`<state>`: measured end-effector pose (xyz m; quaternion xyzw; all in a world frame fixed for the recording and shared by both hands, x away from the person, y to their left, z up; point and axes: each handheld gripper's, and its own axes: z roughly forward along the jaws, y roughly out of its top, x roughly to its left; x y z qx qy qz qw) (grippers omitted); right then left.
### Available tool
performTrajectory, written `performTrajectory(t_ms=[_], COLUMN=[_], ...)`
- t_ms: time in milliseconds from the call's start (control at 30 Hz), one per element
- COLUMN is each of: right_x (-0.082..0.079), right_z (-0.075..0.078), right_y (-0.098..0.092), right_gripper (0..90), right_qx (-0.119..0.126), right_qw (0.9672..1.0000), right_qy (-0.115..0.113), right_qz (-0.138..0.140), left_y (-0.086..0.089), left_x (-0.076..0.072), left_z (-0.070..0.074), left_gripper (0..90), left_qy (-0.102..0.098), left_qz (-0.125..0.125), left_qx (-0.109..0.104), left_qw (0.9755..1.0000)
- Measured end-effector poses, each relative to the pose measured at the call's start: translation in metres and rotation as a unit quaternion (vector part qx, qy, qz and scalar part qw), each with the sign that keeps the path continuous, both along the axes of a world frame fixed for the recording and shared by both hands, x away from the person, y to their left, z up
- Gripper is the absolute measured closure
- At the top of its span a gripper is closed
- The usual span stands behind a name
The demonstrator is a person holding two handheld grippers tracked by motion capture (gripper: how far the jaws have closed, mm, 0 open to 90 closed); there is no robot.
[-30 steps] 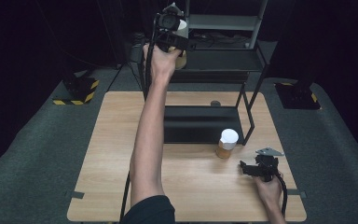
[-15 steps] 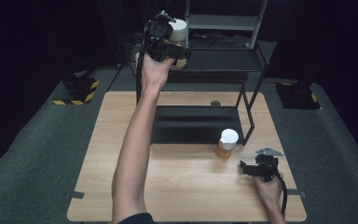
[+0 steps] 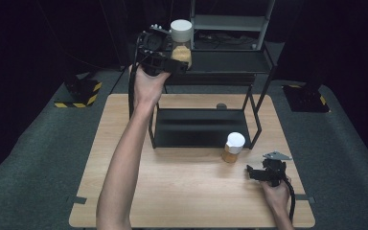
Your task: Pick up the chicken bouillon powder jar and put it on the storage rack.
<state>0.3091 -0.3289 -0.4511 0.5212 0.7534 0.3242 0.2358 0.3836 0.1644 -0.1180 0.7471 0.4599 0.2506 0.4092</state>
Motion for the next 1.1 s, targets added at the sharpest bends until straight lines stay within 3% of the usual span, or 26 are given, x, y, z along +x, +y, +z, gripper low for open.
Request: performTrajectory(t_ms=[567,1100], right_x=[0.000,0.000], right_z=[0.000,0.000], right_y=[0.000,0.000], right_gripper=[4.2,4.2], right_qx=[-0.001,0.000], right_qw=[1.0000,1.0000], right_qy=[-0.001,0.000], right_qz=[0.000,0.000], left_y=[0.005,0.002], left_x=[-0.019,-0.019], left_z=[-0.029,-0.060], left_gripper=[5.7,5.5], left_qy=[-0.001,0.009], left_qz=[-0.026,-0.051], left_qx=[0.009,-0.001], left_qw=[0.9996,0.9987])
